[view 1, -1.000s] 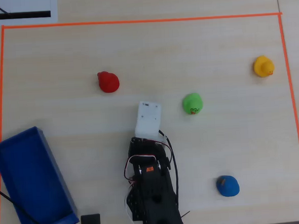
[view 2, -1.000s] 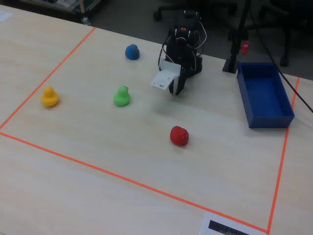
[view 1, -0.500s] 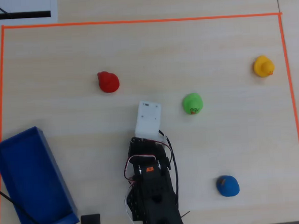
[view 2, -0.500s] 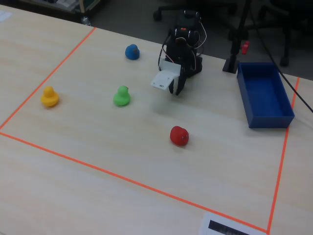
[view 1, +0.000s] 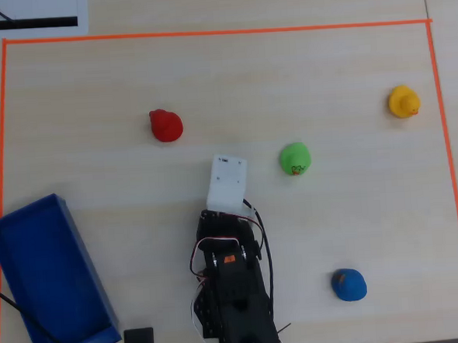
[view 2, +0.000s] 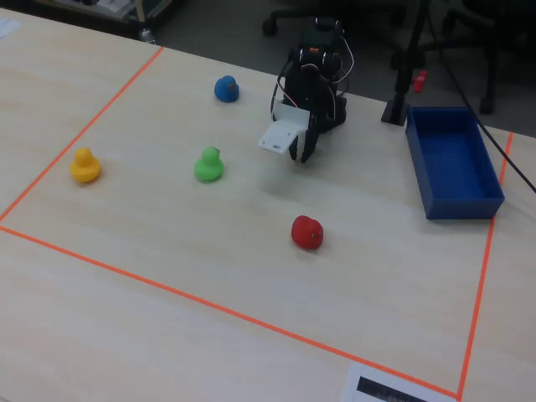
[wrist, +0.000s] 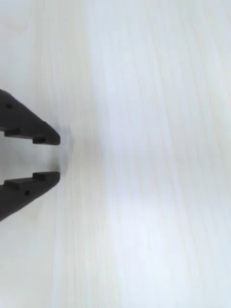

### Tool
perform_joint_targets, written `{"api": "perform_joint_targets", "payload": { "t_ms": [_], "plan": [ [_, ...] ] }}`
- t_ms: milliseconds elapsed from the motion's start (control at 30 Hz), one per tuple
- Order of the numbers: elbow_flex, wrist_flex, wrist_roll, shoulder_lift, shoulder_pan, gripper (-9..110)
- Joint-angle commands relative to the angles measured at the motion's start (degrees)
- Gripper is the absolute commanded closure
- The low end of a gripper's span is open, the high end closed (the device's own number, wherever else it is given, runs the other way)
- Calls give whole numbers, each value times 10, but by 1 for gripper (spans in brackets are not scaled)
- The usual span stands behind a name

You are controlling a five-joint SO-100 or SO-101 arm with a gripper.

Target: Grasp red duck and put it into box.

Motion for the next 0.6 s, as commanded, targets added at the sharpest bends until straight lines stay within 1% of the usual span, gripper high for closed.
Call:
{"api": "perform_joint_targets", "payload": {
  "t_ms": [0,300,400,567],
  "plan": [
    [1,12,-1,-1,2,96],
    [1,12,-1,-1,2,95],
    [1,12,-1,-1,2,101],
    [1,12,-4,-1,16,101]
  ]
}}
